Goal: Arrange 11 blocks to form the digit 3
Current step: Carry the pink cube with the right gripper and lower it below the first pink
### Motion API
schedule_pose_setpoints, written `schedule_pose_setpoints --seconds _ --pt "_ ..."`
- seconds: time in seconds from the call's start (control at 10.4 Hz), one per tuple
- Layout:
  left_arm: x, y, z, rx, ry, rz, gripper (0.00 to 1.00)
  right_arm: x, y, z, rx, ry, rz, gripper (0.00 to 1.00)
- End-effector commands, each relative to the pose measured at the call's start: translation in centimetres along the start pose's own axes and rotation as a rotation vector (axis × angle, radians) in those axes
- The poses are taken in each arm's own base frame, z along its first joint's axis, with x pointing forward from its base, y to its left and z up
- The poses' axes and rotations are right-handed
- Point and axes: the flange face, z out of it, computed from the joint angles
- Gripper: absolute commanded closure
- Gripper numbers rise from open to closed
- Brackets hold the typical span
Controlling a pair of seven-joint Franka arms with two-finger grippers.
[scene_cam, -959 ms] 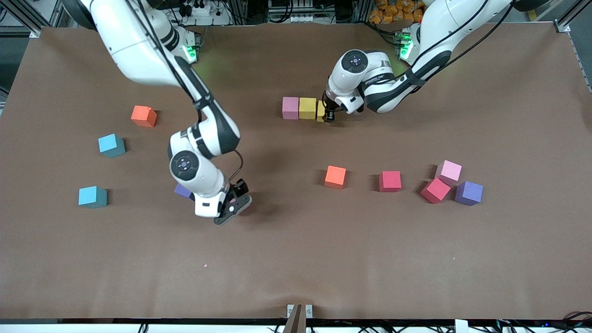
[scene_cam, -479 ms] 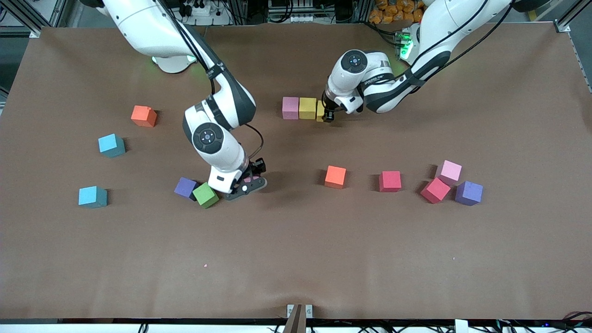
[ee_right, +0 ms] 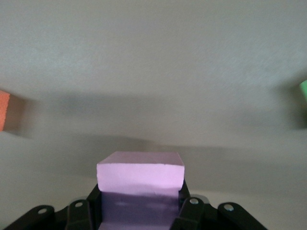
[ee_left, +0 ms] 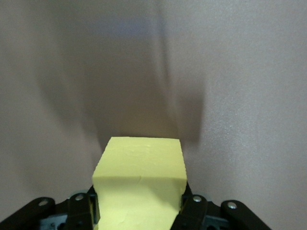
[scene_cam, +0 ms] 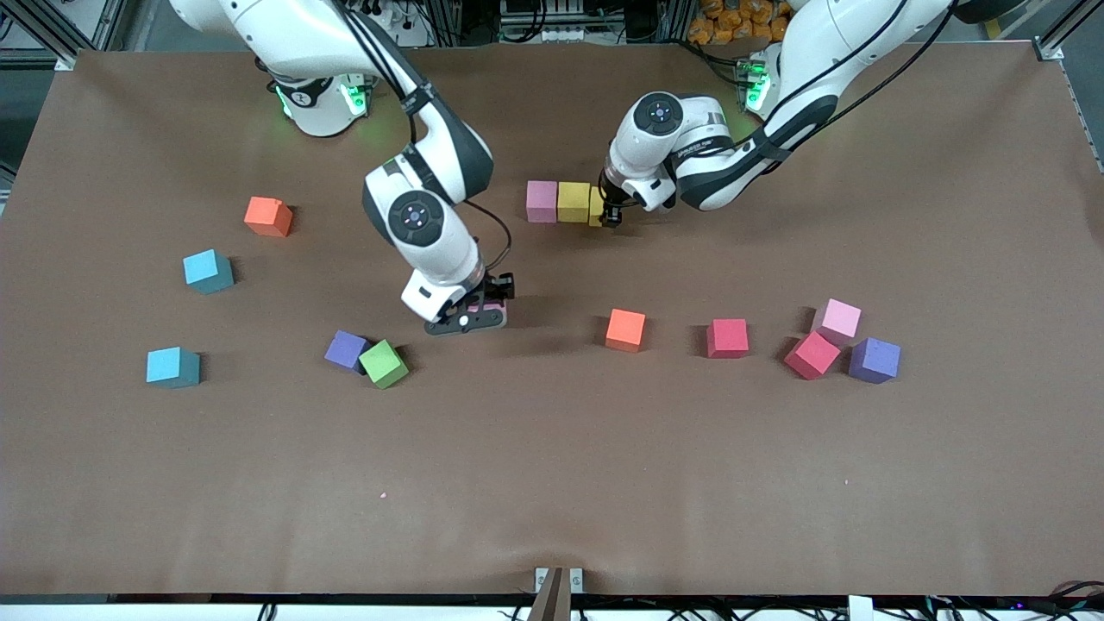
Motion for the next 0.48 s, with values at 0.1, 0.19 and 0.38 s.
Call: schedule_pose_setpoints --seconds 0.1,0.19,0.38 --pt "-1.0 -1.9 1.1 -0.012 0.008 -0.282 0.67 -4.4 -1.6 2.0 0.029 0.012 0.043 0.72" --pt "-1.0 -1.9 1.1 -0.011 0.008 -0.282 0.47 -4.8 -2.2 1.7 0.031 0.007 0.047 0.72" --pt "-0.8 -1.5 1.1 -0.014 0.008 -0.295 0.22 -5.7 -3.0 1.8 0.033 -0.003 0.084 0.72"
